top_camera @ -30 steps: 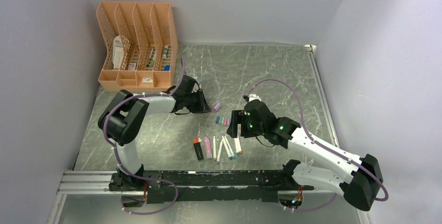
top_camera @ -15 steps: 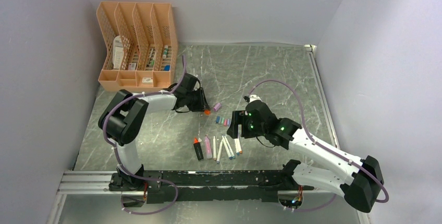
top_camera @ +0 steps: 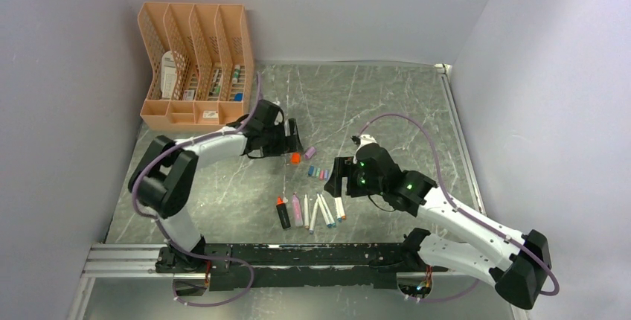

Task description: Open the pen caps

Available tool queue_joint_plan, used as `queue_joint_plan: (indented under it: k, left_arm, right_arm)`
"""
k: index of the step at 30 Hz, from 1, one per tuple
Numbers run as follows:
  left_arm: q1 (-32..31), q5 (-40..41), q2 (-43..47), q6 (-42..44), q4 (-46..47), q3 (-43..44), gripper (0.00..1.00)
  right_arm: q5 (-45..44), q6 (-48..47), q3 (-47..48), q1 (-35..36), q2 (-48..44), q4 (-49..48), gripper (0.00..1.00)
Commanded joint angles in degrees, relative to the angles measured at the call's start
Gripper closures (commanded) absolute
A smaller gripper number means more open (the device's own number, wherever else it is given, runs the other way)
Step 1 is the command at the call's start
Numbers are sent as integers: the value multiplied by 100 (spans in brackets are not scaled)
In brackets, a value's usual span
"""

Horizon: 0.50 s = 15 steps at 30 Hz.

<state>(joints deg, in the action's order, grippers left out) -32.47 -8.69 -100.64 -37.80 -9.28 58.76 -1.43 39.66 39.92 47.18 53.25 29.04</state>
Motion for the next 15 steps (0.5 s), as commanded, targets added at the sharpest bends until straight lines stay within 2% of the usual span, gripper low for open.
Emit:
queue_joint_plan:
  k: [1,6,15]
  left_arm:
    - [-49,436,951,175,-439,21,0]
    - [-53,834,1960,345,-878,-143,0]
    - [-45,1043,3675,531,-1580,-406,0]
  right_arm:
    - [-12,29,-12,-45,-180,161,25]
    - [-116,16,98,-48,-225,340,24]
    - [-93,266,86,-52,-149,370,23]
